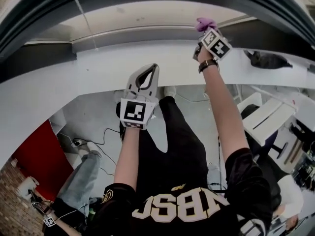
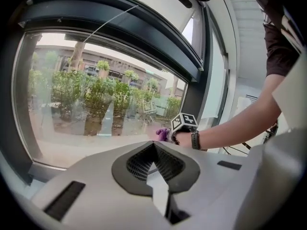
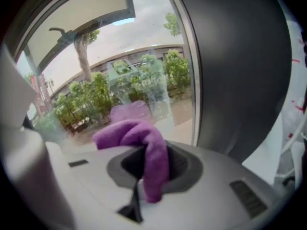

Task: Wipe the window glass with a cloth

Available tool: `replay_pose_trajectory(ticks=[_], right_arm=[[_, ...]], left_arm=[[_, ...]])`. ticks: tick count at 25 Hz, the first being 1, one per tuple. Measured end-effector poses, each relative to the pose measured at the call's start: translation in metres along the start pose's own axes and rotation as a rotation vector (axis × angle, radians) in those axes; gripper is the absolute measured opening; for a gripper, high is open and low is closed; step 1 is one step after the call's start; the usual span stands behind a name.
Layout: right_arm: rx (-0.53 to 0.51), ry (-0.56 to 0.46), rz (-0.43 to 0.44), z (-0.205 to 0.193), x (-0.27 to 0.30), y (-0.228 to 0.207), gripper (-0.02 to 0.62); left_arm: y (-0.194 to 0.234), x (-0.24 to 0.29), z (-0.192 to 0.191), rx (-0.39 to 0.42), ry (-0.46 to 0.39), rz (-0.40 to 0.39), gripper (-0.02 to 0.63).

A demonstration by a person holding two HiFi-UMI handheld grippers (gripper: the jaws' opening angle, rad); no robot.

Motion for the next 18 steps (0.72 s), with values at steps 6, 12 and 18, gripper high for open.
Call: replay_pose_trajectory(ticks=[6, 12, 18], right_arm=[[-0.075, 0.064, 0.085, -0.048, -0.017, 0.049, 0.071], [-0.42, 0.214, 0.464, -0.164, -0.061, 0.214, 0.07], [-0.515, 0.202, 0.711, -0.232, -0.108, 0.395, 0.071]], left_arm=[[0.039, -0.039, -0.004, -0.057, -0.044, 0.093, 0.013], [0.111, -0.11, -0.012, -0.071, -0.03, 0.205, 0.014], [0.178, -0.201, -0.008, -0.01, 0.053, 0.301, 0.014]])
Point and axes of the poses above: the fingertips, and each gripper's own axes: x forward along the fingers, y to its left, z out of its top, the point moved 9 cm from there along -x, backward along the fingers, and after that the axes turned 7 degrees about -z, right-handed, at the moved point
